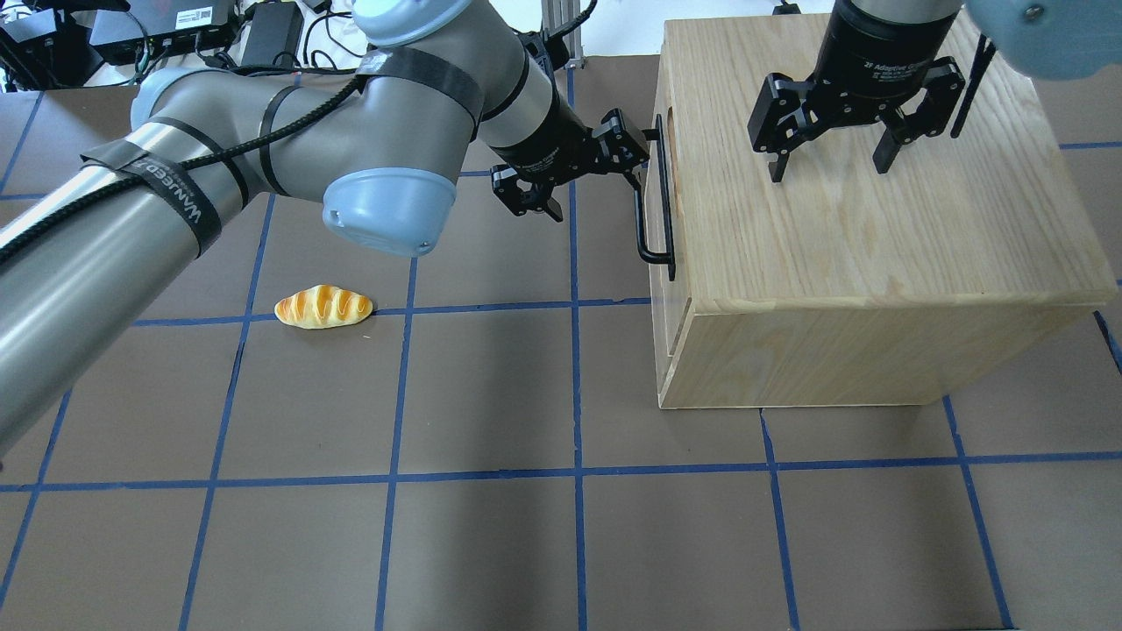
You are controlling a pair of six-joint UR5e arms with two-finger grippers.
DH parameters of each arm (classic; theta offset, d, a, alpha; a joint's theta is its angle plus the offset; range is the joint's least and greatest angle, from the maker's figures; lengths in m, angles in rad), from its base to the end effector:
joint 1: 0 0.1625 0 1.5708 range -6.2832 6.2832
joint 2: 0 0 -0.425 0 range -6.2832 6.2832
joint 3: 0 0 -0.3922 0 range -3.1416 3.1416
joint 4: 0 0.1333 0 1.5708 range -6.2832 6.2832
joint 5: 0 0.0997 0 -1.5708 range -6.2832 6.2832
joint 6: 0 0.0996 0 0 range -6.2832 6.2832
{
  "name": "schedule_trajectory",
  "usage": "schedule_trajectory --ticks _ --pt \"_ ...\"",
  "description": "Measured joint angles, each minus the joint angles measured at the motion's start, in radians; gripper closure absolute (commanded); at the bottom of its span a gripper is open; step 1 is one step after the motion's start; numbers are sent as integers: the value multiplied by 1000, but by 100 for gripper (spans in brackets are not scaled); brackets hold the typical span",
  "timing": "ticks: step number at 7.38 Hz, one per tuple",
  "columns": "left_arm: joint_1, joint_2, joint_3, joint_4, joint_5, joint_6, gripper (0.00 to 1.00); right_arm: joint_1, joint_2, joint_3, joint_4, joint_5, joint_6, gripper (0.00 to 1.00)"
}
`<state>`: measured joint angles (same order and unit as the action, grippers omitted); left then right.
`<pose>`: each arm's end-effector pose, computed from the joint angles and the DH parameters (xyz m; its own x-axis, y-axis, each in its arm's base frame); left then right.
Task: Open upper drawer
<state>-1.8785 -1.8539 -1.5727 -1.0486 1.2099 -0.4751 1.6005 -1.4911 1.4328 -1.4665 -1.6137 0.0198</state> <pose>-0.3465 -0.5340 0.3932 -0.9052 -0.1014 0.4127 -0.1346 0.9895 -0.0519 0.1444 -0.5163 0.5050 -0.9990 -0.0119 0.0438 -0.0099 0.9989 0.0451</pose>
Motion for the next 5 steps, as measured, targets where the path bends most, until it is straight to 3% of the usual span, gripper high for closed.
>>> schedule_trajectory --ticks 5 --pt "-11 -21 2 3 0 -1 0 0 0 0 0 0 0 0"
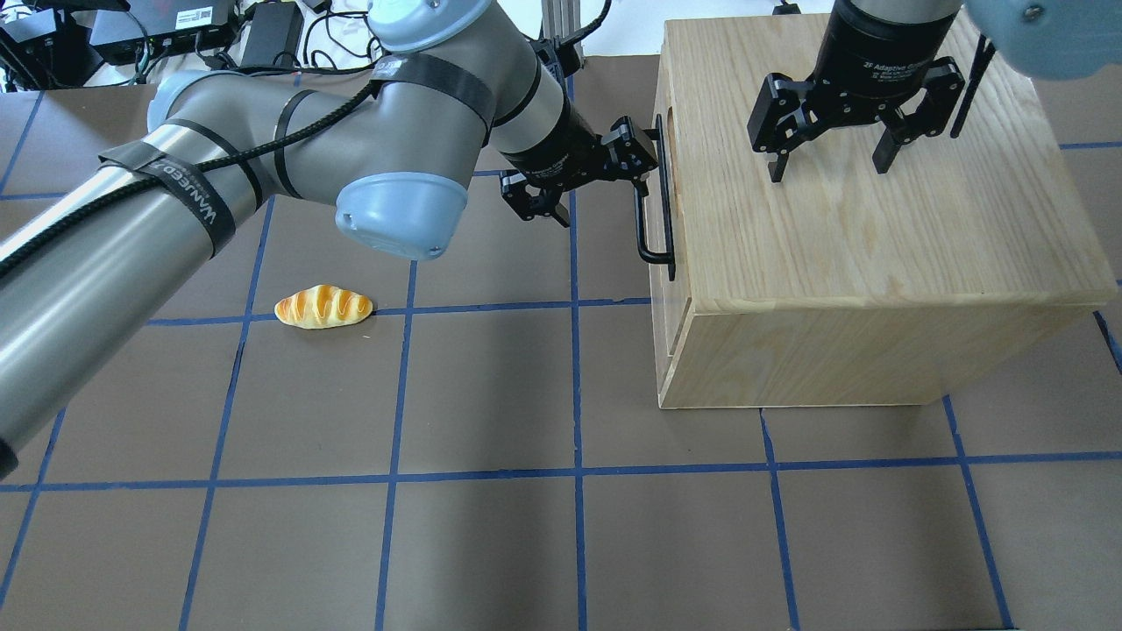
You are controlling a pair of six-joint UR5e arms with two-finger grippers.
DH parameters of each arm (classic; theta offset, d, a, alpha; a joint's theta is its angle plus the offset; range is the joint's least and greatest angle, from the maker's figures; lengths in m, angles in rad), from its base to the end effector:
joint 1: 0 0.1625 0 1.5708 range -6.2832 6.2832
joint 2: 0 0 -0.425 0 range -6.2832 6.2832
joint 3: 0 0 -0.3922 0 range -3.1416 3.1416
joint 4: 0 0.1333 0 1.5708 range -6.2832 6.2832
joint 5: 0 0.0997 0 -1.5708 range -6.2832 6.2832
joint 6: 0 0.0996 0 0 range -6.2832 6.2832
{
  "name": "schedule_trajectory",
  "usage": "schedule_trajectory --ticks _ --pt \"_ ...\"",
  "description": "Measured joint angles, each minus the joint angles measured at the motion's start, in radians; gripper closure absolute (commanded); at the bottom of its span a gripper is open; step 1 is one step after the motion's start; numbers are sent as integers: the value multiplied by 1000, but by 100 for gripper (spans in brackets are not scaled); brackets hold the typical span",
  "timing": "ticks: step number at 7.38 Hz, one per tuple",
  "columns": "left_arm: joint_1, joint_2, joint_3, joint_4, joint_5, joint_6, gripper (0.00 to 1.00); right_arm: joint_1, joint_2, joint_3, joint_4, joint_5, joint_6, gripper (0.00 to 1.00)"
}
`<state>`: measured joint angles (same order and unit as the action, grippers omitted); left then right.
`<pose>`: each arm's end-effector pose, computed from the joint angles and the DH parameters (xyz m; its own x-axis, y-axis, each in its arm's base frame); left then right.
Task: Open upper drawer
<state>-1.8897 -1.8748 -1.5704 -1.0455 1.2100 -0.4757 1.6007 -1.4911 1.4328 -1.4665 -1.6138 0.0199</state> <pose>-0.3541 -0.5352 0.3818 -0.9082 -0.0979 0.4068 -0.1238 0.9916 -0.0378 0.1445 -0.5163 0.5050 -0.9990 -0.0120 0.0439 -0.0100 0.9989 0.0451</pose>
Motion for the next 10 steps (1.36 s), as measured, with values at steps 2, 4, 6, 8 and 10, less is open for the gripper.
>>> schedule_trajectory --ticks 2,4,6,8,10 --pt "-9 -15 2 10 -2 -2 0 0 0 0 0 0 0 0" --pt "-15 -26 5 11 0 0 0 1 0 0 0 0 0 0" --pt "-15 -28 6 11 24 28 0 1 0 0 0 0 0 0" --pt "-16 -26 -1 10 63 65 0 0 0 0 0 0 -1 0" --pt "-12 -9 -4 0 73 98 0 0 0 0 0 0 0 0"
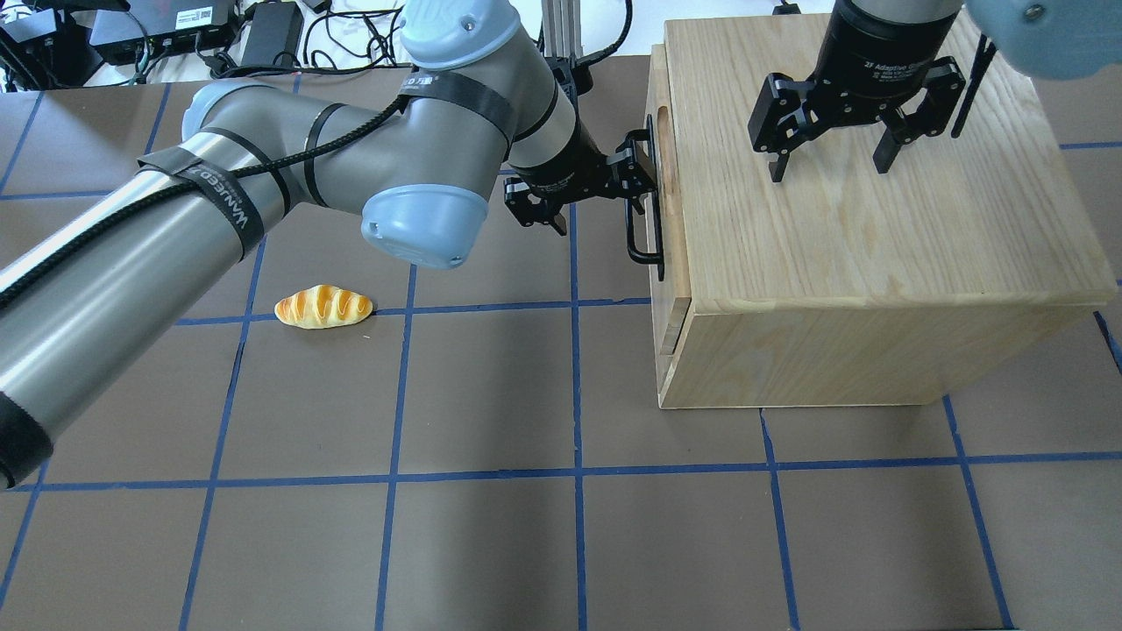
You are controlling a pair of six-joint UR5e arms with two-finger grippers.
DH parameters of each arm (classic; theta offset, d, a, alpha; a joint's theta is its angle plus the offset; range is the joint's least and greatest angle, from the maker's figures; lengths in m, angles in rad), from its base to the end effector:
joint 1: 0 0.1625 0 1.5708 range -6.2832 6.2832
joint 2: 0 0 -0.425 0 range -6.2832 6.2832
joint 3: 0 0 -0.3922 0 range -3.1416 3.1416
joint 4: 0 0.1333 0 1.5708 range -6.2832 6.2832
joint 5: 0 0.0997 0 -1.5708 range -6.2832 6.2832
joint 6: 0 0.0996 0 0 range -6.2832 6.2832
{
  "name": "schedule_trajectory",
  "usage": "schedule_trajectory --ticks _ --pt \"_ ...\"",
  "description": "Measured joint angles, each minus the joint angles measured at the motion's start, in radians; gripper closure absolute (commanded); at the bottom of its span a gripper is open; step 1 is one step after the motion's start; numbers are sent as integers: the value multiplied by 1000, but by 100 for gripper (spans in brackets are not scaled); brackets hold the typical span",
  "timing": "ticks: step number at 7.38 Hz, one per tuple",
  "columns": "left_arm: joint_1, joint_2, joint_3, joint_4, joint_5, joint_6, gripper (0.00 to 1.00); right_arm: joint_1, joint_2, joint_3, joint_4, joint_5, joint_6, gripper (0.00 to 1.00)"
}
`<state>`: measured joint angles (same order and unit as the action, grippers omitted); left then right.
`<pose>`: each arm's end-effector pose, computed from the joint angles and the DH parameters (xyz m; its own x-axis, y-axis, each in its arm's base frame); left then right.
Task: Open upper drawer
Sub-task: 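Pull the drawer handle outward with the left gripper, sliding the drawer open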
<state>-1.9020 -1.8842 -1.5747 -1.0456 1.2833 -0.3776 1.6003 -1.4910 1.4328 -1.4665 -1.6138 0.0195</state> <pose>-0.3547 -0.5346 0.3715 -0.9426 0.0002 0.3340 -0.0316 0.9955 -0.0896 0.1443 -0.5164 0.5050 -0.9990 -0.0120 0.0438 -0.0100 0.9989 0.0452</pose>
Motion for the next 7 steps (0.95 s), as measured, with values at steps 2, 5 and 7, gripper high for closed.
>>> schedule_trajectory --ticks 2,5,7 --pt "6 11 -1 -6 33 32 0 0 0 0 0 0 0 0" --pt "9 11 -2 -8 57 54 0 1 0 0 0 0 0 0" --pt "17 14 -2 -12 74 74 0 0 0 0 0 0 0 0"
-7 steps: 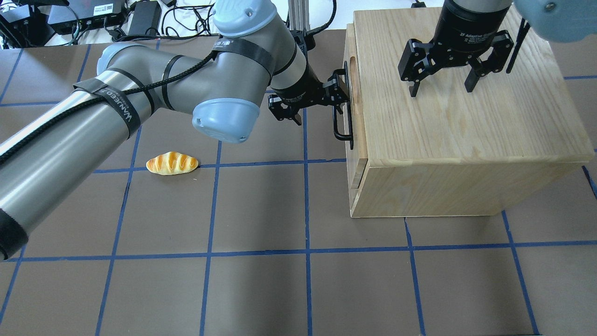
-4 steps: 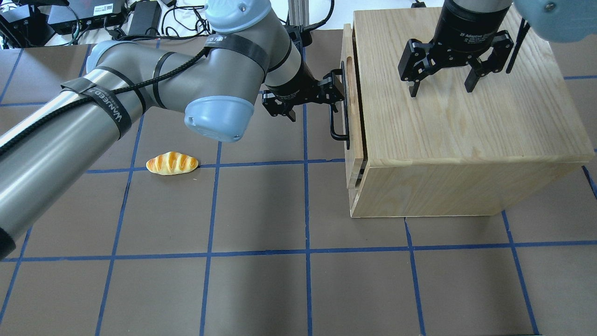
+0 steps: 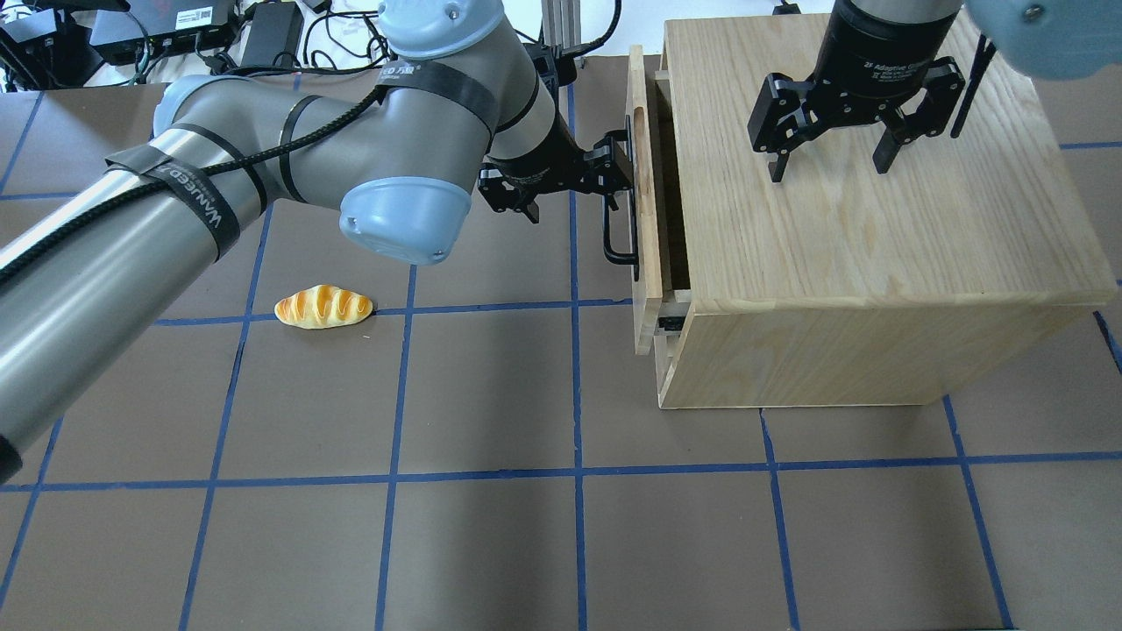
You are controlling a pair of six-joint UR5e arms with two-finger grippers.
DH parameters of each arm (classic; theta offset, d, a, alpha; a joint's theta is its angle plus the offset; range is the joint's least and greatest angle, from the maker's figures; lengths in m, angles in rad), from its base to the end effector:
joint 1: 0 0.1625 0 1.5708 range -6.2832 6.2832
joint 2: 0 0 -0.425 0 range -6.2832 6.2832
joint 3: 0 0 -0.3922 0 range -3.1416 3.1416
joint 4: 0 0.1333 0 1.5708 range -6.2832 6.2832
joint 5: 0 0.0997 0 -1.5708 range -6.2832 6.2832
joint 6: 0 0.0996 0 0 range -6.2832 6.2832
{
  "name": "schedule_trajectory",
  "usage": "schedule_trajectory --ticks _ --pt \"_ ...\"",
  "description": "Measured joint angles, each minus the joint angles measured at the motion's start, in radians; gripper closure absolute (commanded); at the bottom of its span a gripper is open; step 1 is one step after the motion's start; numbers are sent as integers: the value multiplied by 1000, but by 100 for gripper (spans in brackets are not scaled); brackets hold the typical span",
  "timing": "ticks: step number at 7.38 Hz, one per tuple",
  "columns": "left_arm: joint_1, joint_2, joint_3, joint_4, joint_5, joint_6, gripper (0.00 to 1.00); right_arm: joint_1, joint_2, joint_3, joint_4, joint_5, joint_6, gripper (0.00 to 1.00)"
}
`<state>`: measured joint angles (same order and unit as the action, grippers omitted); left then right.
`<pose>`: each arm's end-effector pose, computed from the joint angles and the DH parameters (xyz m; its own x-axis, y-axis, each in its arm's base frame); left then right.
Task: Open upper drawer
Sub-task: 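Pull the drawer handle outward with the left gripper, sliding the drawer open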
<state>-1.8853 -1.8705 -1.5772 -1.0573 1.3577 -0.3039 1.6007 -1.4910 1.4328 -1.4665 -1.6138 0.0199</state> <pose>-0.3377 -0.5390 0.3756 -0.9646 0.0495 0.2591 0.0147 0.9908 -0.1345 0.1445 -0.5163 0.5050 -0.9990 -0.0120 0.0439 -0.0100 0.9989 0.0452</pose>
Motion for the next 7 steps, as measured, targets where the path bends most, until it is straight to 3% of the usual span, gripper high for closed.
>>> schedule_trajectory --ticks 7 --pt "57 17 -4 -63 10 84 0 0 0 0 0 0 0 0"
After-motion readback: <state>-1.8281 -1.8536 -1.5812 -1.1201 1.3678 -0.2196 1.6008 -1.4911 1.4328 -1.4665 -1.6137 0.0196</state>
